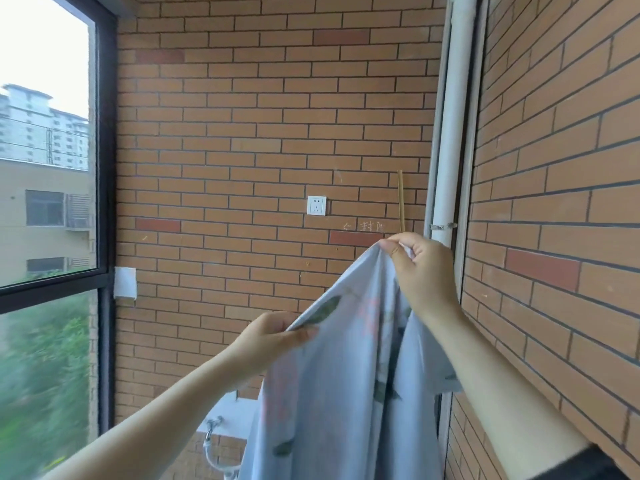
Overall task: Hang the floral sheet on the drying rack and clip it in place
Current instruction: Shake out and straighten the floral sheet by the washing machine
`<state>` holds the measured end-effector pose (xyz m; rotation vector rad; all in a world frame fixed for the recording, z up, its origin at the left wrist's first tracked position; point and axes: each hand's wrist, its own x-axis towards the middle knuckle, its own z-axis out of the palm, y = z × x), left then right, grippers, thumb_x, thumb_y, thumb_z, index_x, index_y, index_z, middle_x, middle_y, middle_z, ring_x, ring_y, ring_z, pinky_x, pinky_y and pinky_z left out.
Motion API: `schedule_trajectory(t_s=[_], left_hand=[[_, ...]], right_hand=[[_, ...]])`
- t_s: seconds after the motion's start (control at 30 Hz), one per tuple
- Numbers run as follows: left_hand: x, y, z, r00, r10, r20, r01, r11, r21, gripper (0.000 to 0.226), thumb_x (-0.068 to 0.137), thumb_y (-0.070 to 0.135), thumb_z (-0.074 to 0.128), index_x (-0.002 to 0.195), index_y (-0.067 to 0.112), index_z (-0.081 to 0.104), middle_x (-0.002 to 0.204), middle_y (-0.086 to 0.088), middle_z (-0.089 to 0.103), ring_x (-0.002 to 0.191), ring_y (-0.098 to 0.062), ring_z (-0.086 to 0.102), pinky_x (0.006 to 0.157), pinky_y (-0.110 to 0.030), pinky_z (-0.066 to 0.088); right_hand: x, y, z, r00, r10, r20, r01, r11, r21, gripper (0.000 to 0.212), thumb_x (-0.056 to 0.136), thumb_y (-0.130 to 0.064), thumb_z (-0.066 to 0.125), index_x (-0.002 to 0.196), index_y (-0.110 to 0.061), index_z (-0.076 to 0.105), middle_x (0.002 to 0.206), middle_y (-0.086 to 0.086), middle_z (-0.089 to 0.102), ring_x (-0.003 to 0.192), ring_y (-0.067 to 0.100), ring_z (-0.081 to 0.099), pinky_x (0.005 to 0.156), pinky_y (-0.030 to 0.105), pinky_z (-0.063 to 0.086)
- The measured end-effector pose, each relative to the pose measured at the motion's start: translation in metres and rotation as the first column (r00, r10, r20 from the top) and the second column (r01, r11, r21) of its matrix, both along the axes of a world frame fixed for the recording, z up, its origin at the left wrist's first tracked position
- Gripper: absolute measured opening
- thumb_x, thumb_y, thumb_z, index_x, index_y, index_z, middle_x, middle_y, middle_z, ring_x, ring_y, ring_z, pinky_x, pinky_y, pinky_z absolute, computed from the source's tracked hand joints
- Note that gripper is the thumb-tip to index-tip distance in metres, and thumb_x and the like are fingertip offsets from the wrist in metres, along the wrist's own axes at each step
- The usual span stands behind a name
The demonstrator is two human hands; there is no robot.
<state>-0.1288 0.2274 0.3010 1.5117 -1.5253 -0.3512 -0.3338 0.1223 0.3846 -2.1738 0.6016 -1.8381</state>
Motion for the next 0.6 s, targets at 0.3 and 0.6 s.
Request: schedule_trajectory(t_s=[0.3, 0.6], left_hand=[[0.042, 0.020, 0.011, 0.991, -0.030, -0.132, 0.034, 0.999, 0.027, 0.071, 0.064, 0.074, 0.064, 0.074, 0.004, 0.062, 0.068, -0.005, 0.053, 0.064, -0.017, 0.045, 0.060, -0.029, 0.029], [0.050, 0.013, 0.114, 0.828, 0.557, 0.069, -0.388, 0.656, -0.648, 0.027, 0.080, 0.019, 0.070, 0.066, 0.006, 0.051, 0.053, 0.000, 0.040, 0.053, -0.015, 0.036, 0.052, -0.029, 0.030]], right_hand=[[-0.041, -0.040, 0.018, 0.967, -0.255, 0.025, 0.256, 0.966, -0.024, 0.020, 0.091, -0.016, 0.063, 0.084, 0.001, 0.071, 0.052, -0.011, 0.043, 0.051, 0.003, 0.045, 0.050, 0.010, 0.031], [-0.047, -0.049, 0.016, 0.950, -0.308, -0.051, 0.306, 0.951, -0.037, 0.025, 0.092, -0.020, 0.061, 0.084, 0.001, 0.071, 0.062, 0.010, 0.059, 0.063, 0.019, 0.048, 0.054, 0.021, 0.031]])
